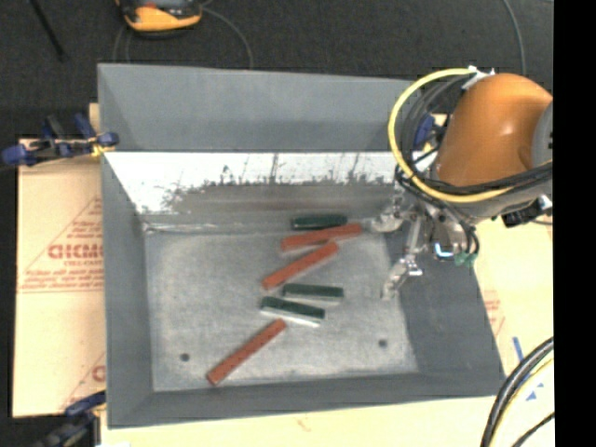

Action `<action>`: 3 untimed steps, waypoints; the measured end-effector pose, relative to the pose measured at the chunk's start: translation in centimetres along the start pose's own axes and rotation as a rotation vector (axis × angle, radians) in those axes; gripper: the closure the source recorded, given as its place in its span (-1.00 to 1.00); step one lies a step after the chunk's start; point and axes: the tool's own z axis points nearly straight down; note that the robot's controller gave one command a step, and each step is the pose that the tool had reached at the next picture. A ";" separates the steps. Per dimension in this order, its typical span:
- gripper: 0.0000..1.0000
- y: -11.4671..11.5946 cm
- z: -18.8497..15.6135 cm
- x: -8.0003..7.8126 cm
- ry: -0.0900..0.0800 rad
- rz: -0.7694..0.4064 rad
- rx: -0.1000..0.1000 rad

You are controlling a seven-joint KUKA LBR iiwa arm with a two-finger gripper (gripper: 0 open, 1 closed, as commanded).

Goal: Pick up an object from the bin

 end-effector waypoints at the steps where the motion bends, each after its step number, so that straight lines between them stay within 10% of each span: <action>1: 1.00 0.0 0.0 0.0 0.000 -0.001 0.000; 2: -1.00 0.0 0.0 0.0 0.000 -0.001 0.000; 3: -1.00 0.0 0.0 0.0 0.000 -0.001 0.000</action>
Offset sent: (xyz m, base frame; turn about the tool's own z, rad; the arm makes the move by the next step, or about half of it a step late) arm 0.0000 0.0000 0.0000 0.0000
